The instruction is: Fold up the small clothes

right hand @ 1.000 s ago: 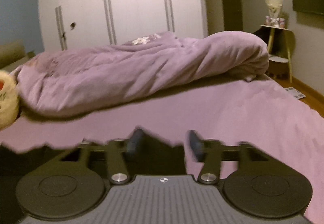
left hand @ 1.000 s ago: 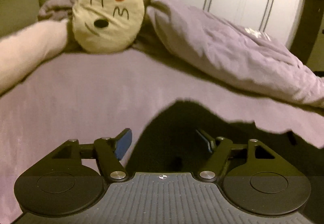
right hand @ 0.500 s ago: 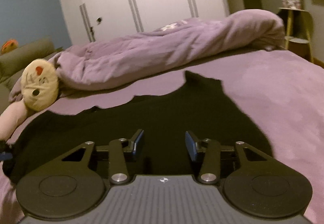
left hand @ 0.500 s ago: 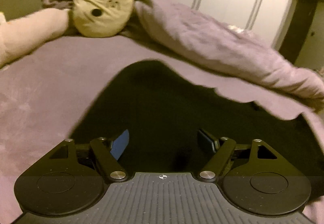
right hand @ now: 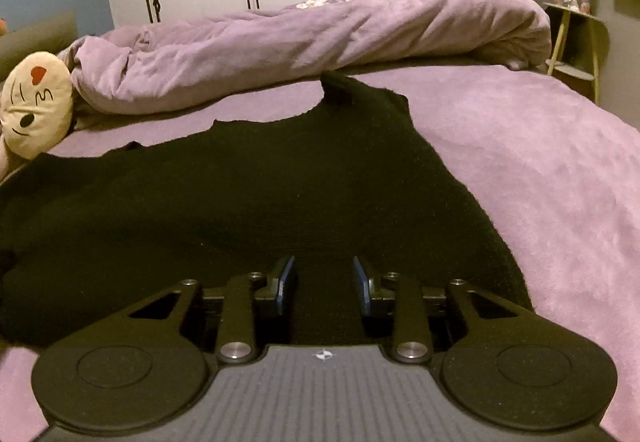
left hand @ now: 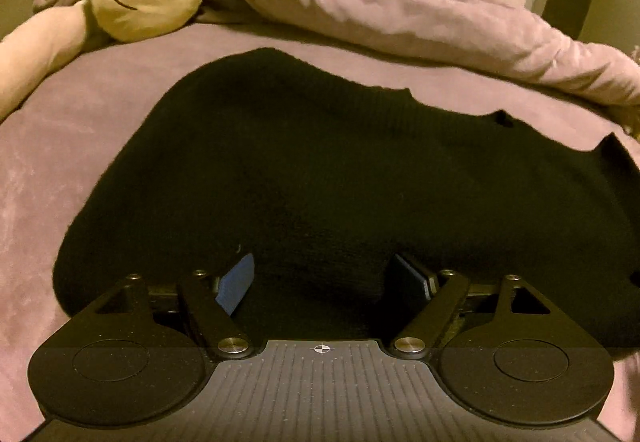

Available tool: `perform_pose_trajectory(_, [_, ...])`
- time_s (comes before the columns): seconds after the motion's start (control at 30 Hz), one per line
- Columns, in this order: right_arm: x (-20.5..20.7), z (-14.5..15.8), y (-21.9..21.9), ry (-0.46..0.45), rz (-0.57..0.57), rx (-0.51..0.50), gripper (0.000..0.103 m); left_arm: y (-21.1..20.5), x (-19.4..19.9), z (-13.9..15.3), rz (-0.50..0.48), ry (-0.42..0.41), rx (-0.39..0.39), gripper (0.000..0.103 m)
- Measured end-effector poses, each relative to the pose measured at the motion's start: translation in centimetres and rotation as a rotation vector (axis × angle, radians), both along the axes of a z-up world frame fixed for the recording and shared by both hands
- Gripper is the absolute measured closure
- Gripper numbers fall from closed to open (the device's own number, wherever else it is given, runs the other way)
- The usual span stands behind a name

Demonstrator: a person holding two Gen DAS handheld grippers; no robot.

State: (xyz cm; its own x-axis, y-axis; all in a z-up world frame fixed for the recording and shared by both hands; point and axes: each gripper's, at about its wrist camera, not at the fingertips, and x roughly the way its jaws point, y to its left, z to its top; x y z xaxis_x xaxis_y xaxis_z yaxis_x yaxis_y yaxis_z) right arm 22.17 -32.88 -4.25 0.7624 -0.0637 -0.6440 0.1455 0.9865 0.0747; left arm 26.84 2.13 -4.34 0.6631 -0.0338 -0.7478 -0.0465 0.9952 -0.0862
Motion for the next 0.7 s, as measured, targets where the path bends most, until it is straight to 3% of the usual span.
perform_pose_trajectory(0.17, [0.1,-0.3,0.4,-0.003,-0.012,-0.03,0.074,-0.2,0.1,-0.2,-0.022,0.015,0.04,0.019])
perform_pose_trajectory(0.7, [-0.1,0.3,1.3,0.01,0.025,-0.092,0.071,1.5,-0.6,0.4,-0.001,0.022,0.035,0.019])
